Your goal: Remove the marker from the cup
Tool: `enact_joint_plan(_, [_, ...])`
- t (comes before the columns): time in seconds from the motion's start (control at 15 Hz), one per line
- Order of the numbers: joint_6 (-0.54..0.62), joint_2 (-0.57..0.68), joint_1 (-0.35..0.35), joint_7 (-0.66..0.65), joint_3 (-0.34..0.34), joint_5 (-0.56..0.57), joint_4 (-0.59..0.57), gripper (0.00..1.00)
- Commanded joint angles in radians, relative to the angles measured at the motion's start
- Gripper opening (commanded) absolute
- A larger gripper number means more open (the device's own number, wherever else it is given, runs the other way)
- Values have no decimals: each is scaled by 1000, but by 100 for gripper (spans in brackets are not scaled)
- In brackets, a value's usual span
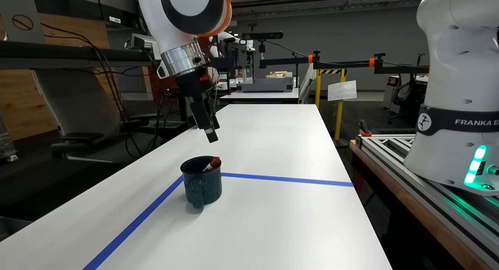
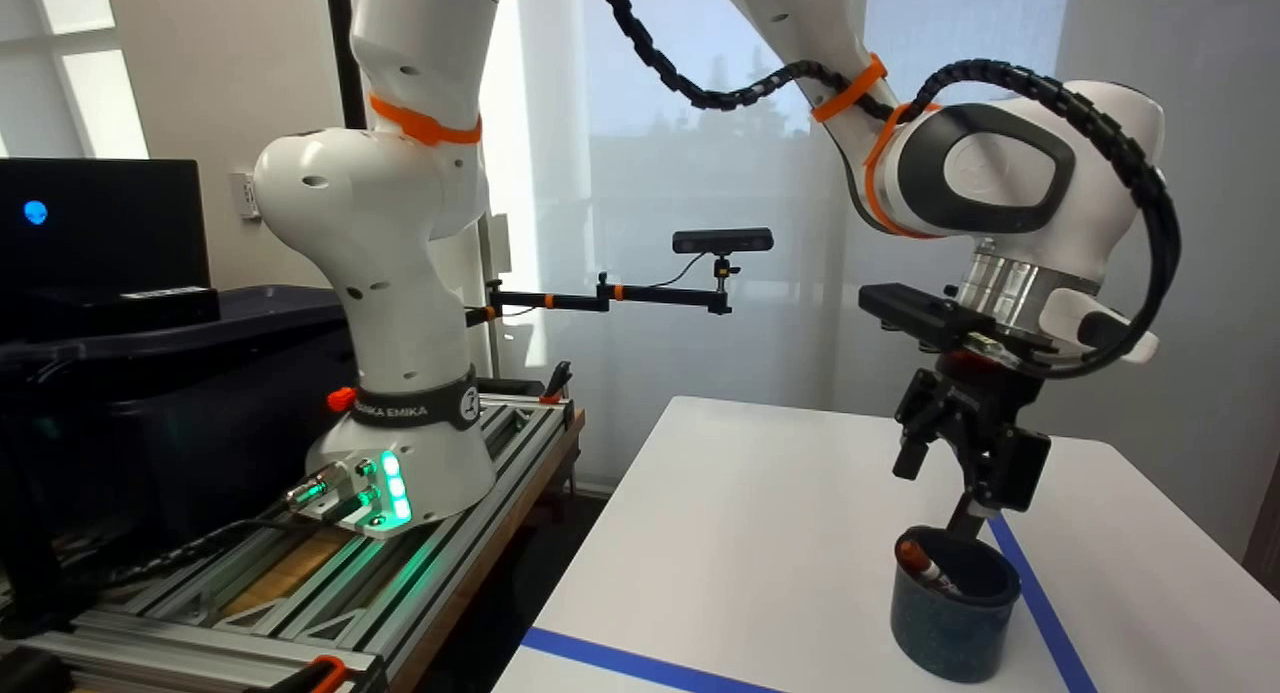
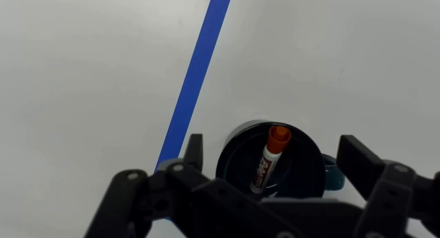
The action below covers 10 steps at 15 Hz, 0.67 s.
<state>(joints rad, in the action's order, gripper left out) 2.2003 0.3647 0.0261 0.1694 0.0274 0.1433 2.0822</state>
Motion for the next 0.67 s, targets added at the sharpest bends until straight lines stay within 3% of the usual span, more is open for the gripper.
enact_joint_plan(0.0, [-46,72,0,12,-9,3,-95,100])
enact_joint_plan(0.4, [-86,145,-6,29,-32,-1,-175,100])
enact_joint_plan(0.47, [-93,154,-6,27,-35,-3,-184,85])
enact_joint_plan(0.6, [-98,177,-5,24,-37,-4,-206,73])
